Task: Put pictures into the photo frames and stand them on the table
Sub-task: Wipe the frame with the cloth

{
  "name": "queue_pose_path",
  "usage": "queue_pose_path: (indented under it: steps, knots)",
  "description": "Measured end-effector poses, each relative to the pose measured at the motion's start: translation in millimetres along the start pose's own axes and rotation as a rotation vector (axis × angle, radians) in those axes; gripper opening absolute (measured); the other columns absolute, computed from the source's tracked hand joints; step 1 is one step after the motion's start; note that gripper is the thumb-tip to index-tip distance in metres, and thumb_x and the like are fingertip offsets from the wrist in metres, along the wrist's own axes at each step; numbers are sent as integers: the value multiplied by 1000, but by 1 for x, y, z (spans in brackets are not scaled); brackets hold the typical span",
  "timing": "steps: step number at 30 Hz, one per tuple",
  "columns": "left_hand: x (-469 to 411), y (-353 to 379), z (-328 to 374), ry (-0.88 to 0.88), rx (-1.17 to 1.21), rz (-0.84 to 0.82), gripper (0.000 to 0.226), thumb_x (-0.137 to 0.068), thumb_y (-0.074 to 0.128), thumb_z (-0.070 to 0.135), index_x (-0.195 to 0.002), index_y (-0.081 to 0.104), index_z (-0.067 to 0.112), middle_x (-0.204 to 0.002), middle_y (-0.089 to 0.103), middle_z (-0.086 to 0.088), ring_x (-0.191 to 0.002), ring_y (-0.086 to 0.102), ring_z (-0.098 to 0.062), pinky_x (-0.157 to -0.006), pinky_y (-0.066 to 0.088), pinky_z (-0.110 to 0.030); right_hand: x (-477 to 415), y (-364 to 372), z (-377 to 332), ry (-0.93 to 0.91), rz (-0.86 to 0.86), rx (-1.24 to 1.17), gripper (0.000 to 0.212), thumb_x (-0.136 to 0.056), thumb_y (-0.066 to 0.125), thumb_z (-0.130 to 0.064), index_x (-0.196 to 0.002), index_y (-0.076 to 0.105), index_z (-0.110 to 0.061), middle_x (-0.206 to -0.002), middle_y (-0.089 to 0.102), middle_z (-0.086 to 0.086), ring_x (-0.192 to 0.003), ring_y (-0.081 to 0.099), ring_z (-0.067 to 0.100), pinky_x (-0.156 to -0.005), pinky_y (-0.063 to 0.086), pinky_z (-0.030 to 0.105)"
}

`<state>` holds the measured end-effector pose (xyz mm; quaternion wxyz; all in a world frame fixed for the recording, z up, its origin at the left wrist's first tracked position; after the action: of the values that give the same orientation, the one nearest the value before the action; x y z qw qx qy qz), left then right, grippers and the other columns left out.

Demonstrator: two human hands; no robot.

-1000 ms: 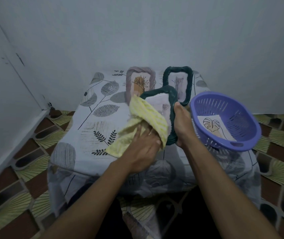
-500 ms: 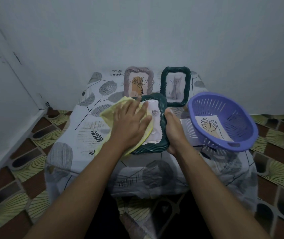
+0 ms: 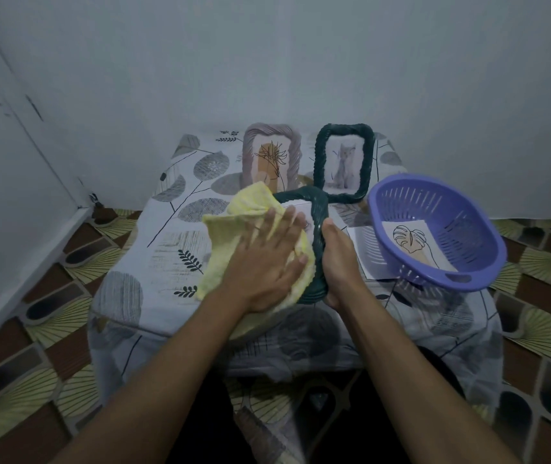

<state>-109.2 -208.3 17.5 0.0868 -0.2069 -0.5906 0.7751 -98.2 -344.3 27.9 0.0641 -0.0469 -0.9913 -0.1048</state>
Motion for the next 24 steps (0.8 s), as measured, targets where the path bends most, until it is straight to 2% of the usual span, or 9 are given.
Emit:
queue_pose_path:
  steps: [4, 5, 8, 10, 13, 15, 17, 20, 24]
  knots:
    - [-14, -11, -28, -324, -16, 79, 68, -93, -3, 70, -149, -27, 40, -157, -36, 7, -146, -30, -29, -116, -18, -57, 9, 5, 10, 9, -77, 59, 37, -109, 34, -29, -96, 66, -14, -79, 73, -9, -74, 68, 3, -69, 52, 21]
    - [-18, -13, -29, -398, 11, 104, 69, -96, 1, 67, -152, -25, 34, -158, -34, 2, -147, -27, -31, -118, -15, -56, 11, 9, 10, 4, -82, 66, 36, -109, 35, -30, -98, 66, -14, -81, 73, -9, -76, 67, 3, -71, 53, 21]
    - [-24, -14, -19, -497, 102, 147, 75, -100, 7, 57, -154, -19, 12, -161, -27, -13, -149, -20, -32, -122, -8, -50, 11, 16, 9, -9, -60, 65, 40, -108, 36, -33, -123, 65, -9, -117, 72, 6, -111, 67, 19, -99, 52, 36]
    - [-21, -8, -4, -401, 128, 116, 77, -97, 2, 55, -153, -17, 5, -161, -23, -17, -149, -22, -29, -123, -7, -47, 8, 16, 4, -30, -31, 57, 39, -109, 36, -30, -117, 68, -9, -112, 73, 7, -106, 68, 20, -96, 53, 37]
    - [-3, 2, 17, -60, 134, 14, 75, -93, 2, 51, -152, -20, 9, -160, -27, -13, -148, -27, -22, -123, -7, -41, 1, 6, -2, -36, 35, 46, 40, -108, 37, -30, -100, 70, -9, -97, 73, 9, -91, 68, 21, -92, 54, 45]
    - [9, 5, 18, 148, 56, -20, 69, -97, 9, 48, -155, -16, 18, -162, -23, -3, -149, -25, -15, -123, -6, -39, -1, -2, -1, -24, 65, 36, 40, -107, 37, -32, -98, 71, -13, -103, 74, 8, -98, 69, 22, -98, 52, 50]
    - [12, 5, 8, 215, -25, -22, 64, -100, 11, 52, -156, -13, 33, -163, -19, 9, -149, -22, -11, -122, -5, -40, 2, -7, 2, 2, 37, 8, 40, -107, 37, -34, -105, 71, -16, -110, 74, 8, -107, 69, 25, -100, 51, 51]
    - [3, 2, -14, 52, -102, 17, 63, -95, 4, 65, -150, -19, 48, -160, -27, 14, -149, -24, -19, -120, -6, -54, 11, -9, 5, 8, -33, 2, 41, -108, 35, -34, -114, 70, -12, -109, 74, 10, -106, 70, 27, -95, 55, 43]
    - [-15, -9, -23, -307, -17, 119, 70, -99, 5, 61, -154, -20, 26, -161, -27, 3, -150, -21, -23, -120, -12, -51, 15, -3, 8, -43, -81, 32, 37, -109, 34, -28, -112, 67, -12, -88, 72, -9, -80, 68, 2, -73, 51, 19]
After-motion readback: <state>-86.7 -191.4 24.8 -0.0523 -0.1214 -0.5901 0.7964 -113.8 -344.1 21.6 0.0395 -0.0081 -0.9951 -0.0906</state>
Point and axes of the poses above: each hand's wrist, its own x-axis away from the middle knuckle, its own y-axis out of the palm, z = x × y, the point moved 2 cm from there along -x, towards the middle knuckle
